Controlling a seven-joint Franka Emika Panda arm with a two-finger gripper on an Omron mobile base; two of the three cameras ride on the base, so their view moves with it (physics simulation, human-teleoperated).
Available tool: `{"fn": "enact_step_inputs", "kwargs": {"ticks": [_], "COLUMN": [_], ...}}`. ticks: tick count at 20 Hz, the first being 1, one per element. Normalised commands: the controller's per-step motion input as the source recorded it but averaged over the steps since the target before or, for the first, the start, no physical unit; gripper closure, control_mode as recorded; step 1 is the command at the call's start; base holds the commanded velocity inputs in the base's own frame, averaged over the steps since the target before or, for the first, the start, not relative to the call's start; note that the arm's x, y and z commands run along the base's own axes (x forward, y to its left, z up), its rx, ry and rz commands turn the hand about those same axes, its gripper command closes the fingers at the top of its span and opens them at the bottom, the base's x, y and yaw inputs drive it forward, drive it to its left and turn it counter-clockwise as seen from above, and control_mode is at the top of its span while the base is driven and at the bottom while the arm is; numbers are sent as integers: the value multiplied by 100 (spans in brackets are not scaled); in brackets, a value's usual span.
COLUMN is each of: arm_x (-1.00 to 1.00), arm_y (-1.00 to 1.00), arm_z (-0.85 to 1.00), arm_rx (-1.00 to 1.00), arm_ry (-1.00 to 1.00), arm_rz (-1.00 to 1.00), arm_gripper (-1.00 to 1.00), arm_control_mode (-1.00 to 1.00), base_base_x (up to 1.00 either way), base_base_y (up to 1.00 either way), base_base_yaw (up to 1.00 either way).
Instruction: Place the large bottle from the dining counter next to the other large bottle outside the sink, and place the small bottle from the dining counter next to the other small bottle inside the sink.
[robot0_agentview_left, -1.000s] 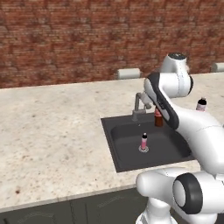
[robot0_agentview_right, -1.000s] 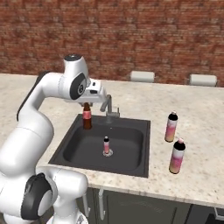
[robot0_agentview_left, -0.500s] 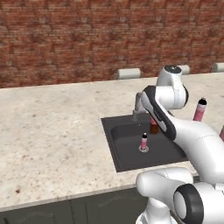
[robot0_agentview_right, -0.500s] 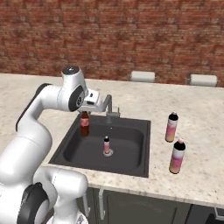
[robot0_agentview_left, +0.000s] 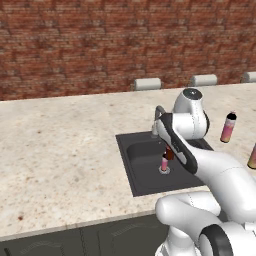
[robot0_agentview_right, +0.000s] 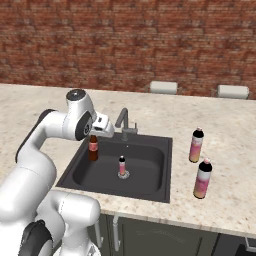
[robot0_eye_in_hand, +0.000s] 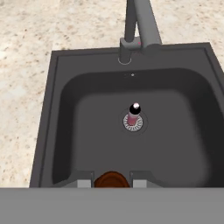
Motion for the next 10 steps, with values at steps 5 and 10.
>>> {"fn": "enact_step_inputs", "kwargs": {"ticks": [5, 10], "arm_x": [0, 0], "arm_y": [12, 13], "arm_z": [-24, -21], "arm_rx": [0, 0], "arm_ry": [-3, -3], "arm_rz": [-2, -2], "arm_gripper": [100, 100], "arm_control_mode": [-100, -100], "base_base_x": [0, 0], "base_base_y": [0, 0], "base_base_yaw": [0, 0]}}
